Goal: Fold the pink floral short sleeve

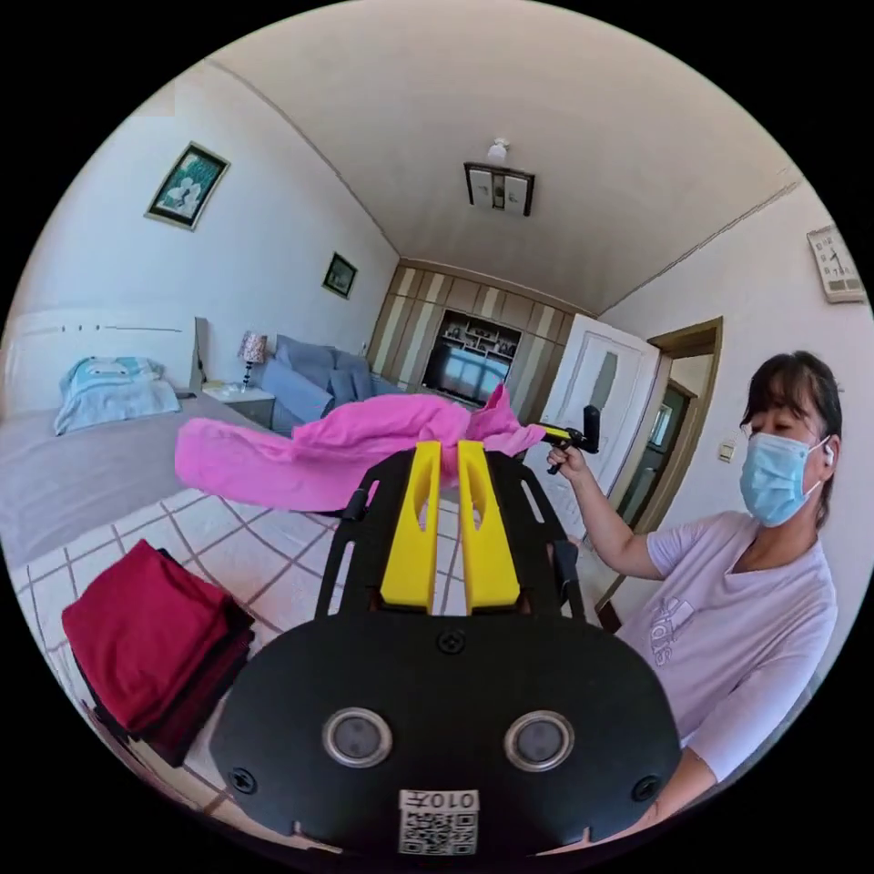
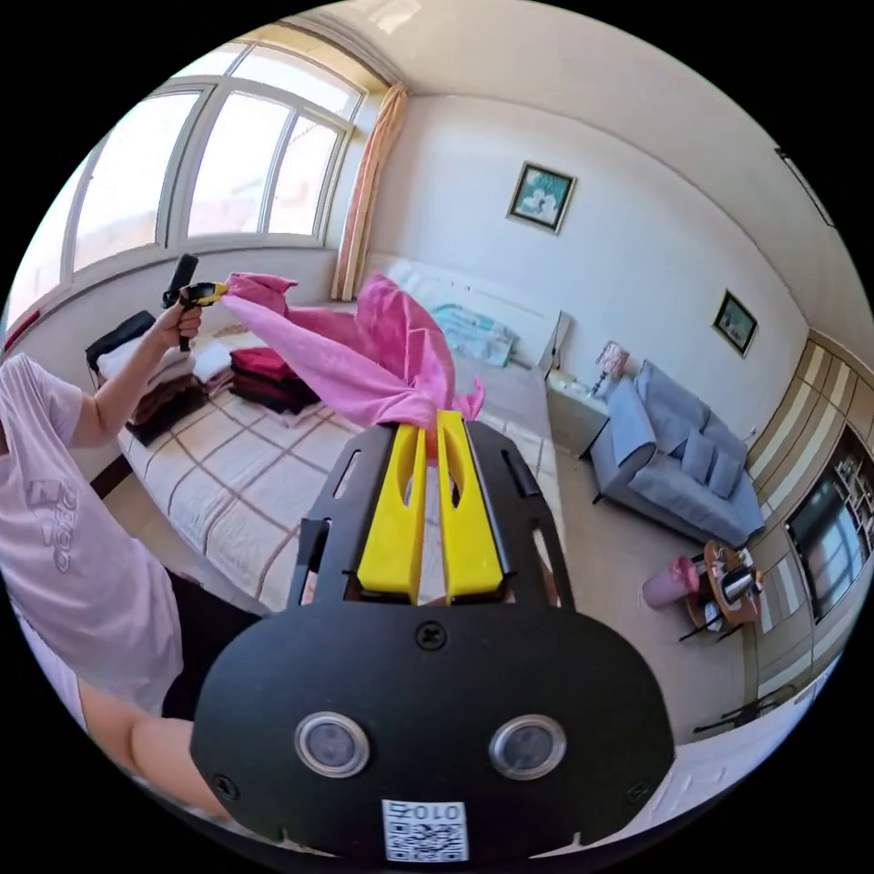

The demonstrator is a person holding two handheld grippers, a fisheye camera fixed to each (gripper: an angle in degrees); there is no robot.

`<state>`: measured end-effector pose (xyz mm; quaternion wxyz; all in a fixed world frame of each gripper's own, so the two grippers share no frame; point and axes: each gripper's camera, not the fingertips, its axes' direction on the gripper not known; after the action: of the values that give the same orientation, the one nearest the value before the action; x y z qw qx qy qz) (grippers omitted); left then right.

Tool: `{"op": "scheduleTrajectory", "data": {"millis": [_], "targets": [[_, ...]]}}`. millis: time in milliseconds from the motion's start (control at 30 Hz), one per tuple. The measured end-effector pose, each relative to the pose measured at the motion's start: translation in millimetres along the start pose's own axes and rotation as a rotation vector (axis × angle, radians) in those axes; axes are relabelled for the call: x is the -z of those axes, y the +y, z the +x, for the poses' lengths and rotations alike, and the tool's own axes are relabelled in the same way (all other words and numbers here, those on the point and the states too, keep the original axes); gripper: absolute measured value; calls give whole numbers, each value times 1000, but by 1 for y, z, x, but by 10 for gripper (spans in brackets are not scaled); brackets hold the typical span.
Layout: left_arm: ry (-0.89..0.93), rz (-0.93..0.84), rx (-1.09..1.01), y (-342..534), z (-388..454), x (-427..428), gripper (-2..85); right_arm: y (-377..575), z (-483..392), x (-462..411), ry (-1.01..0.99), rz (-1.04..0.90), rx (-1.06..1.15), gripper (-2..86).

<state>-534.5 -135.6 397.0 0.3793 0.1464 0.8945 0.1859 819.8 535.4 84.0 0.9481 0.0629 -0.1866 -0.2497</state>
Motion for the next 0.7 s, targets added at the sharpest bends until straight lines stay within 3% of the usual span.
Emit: {"op": "scheduleTrajectory", "data": {"millis": [233, 300, 433, 533, 700], "targets": [[-129, -303, 372, 223, -32, -88, 11, 174, -46, -169, -171, -408, -149, 18], [-159, -358, 463, 272, -23, -99, 9, 203, -54, -183, -206, -422, -193, 19], [-138, -321, 515, 299, -5, -88, 4, 245, -53, -175, -209, -293, -279, 33], [-213, -346, 493, 293, 10, -74, 8, 260, -48, -173, -191, -342, -260, 48], [-386, -445, 279, 234, 39, -98, 51, 269, -31, -166, -176, -352, -301, 66]]}}
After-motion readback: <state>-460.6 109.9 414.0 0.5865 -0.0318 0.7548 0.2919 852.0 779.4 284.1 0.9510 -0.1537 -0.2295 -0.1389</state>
